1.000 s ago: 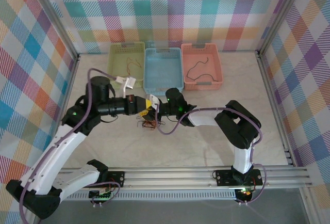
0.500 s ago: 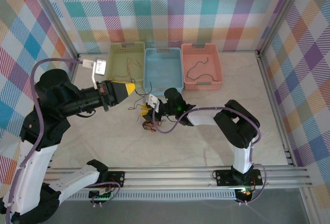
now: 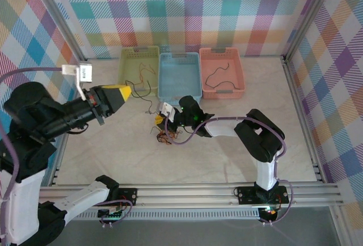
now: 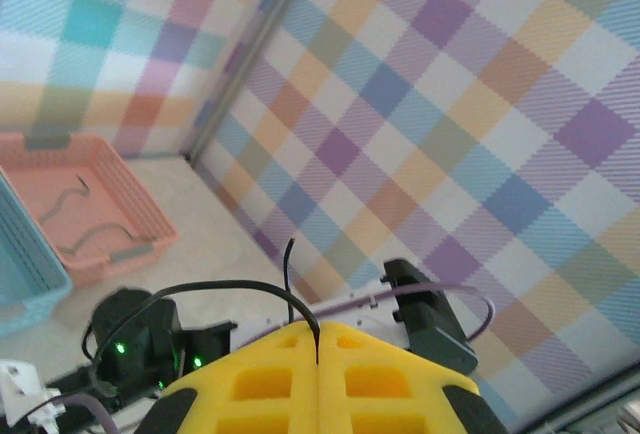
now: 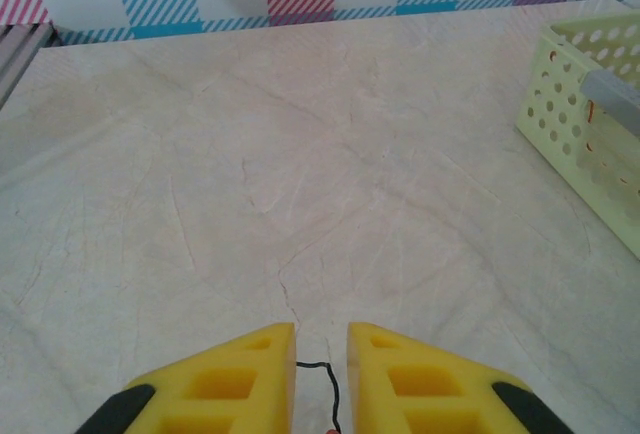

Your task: Untangle the cables

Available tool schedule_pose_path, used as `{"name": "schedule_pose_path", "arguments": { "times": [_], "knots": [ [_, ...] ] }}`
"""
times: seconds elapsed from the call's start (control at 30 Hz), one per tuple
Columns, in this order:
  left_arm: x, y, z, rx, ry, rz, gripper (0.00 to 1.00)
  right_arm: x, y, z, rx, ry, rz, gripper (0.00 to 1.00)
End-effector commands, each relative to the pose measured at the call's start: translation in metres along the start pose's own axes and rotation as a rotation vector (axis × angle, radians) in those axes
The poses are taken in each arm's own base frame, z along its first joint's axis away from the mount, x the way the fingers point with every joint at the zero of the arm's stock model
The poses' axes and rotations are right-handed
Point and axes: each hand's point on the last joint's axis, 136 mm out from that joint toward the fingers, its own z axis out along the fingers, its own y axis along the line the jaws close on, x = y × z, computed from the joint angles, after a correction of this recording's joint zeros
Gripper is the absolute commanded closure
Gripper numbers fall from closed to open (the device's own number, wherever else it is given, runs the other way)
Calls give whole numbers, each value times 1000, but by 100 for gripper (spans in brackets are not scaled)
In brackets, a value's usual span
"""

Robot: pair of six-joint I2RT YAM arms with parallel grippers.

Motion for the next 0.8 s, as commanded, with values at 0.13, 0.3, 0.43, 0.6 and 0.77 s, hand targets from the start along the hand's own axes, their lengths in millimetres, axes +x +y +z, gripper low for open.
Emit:
{"name": "schedule_pose_path", "arguments": {
  "times": [0.13, 0.3, 0.43, 0.6, 0.77],
  "knots": [
    [-33, -6, -46, -112, -196, 122, 100, 7, -19, 6, 70, 51, 8, 84],
    [-39, 1, -58, -159, -271, 146, 100, 11, -26, 6, 104, 72, 15, 86],
    [-31, 12, -41, -169, -226, 129, 100, 8, -25, 4, 104, 59, 13, 81],
    [-21, 43, -7, -235, -166, 99, 100, 4, -32, 0, 153, 41, 11, 51],
    [-31, 105, 5, -533, -186, 157, 100, 15, -62, -7, 323, 94, 27, 44]
  ]
}}
